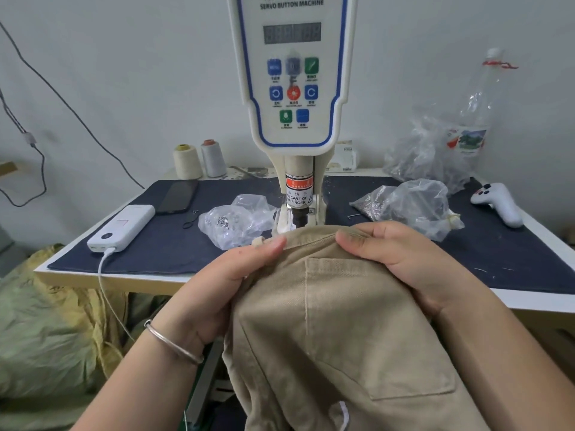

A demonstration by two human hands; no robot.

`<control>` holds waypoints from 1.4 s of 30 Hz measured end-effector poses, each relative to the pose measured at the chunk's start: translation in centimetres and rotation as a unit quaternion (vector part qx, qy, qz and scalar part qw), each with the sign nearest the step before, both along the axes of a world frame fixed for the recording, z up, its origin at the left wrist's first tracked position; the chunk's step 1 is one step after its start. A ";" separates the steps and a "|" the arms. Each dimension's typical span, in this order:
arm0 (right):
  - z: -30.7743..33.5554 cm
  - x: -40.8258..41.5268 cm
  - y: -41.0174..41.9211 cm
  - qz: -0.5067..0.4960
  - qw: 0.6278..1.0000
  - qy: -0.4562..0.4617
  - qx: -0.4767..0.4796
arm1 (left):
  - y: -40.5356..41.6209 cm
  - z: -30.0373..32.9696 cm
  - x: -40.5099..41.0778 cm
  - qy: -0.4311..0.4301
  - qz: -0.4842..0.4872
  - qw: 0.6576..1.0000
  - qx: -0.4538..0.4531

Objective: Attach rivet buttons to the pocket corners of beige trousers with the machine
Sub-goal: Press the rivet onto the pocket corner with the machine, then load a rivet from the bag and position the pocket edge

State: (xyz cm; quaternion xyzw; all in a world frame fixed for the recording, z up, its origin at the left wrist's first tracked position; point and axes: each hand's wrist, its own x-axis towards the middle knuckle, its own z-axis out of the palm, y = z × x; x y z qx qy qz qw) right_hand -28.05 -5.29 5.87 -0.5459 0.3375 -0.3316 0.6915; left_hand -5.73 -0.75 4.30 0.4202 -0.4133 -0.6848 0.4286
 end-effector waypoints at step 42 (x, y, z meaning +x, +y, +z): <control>-4.4 -7.5 -18.5 -0.100 0.641 0.692 -0.317 | -1.0 -4.2 0.9 -0.012 0.007 0.998 0.057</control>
